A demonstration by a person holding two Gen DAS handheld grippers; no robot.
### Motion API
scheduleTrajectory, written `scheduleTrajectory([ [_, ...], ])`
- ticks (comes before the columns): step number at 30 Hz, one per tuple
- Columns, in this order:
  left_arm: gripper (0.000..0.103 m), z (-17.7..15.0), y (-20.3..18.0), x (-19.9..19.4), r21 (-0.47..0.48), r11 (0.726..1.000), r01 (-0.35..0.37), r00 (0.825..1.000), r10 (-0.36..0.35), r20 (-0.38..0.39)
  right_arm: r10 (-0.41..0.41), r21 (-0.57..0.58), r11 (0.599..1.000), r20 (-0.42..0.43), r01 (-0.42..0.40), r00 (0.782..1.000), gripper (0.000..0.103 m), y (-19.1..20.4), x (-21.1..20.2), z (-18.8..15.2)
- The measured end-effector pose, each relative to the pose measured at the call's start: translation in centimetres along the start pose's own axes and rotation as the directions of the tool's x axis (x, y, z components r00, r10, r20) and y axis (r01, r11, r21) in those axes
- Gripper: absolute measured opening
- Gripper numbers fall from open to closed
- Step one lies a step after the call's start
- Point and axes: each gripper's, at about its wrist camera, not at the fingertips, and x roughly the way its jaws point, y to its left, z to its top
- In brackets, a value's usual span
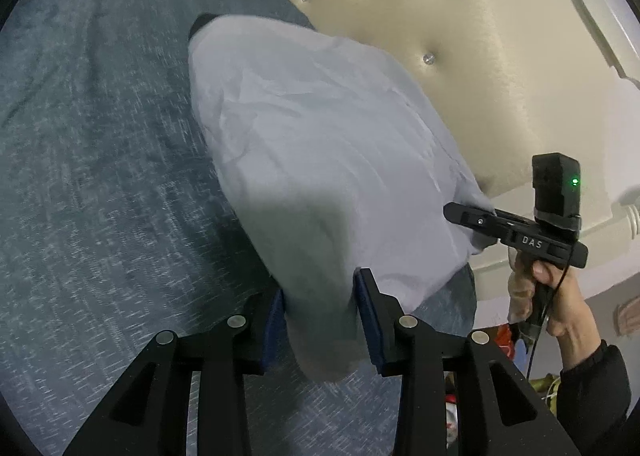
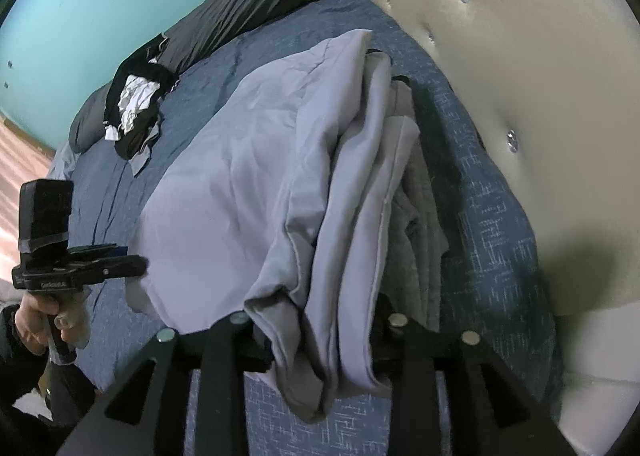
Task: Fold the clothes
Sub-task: 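Open both grippers and release the folded grey garment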
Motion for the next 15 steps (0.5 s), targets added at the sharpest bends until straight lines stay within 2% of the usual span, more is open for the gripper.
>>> scheduleTrajectory([
  [3, 0.038, 0.7, 0.4, -0.5, 0.022, 1.0, -0.02, 1.0, 0.019, 0.02, -0.065, 0.006, 0.998, 0.016, 0.065, 0.998, 0.049, -0.1, -0.6, -0.1],
  [6, 0.038, 0.9, 0.6, -0.9, 0.034, 0.999, -0.032, 0.999, 0.031, 0.04, -0.151, 0.033, 0.988, 0.06, 0.15, 0.987, 0.058, -0.1, -1.8, -0.1],
  [11, 0.038, 0.6, 0.5, -1.4, 0.053, 0.998, -0.043, 0.998, 0.04, 0.054, -0.259, 0.023, 0.966, 0.147, 0.258, 0.955, 0.059, 1.8, -4.0, 0.4],
  [15, 0.037, 0.4, 0.6, -1.1, 0.058, 0.997, -0.05, 0.998, 0.048, 0.043, -0.343, 0.039, 0.939, 0.214, 0.342, 0.915, 0.059, 3.3, -5.5, 1.3],
])
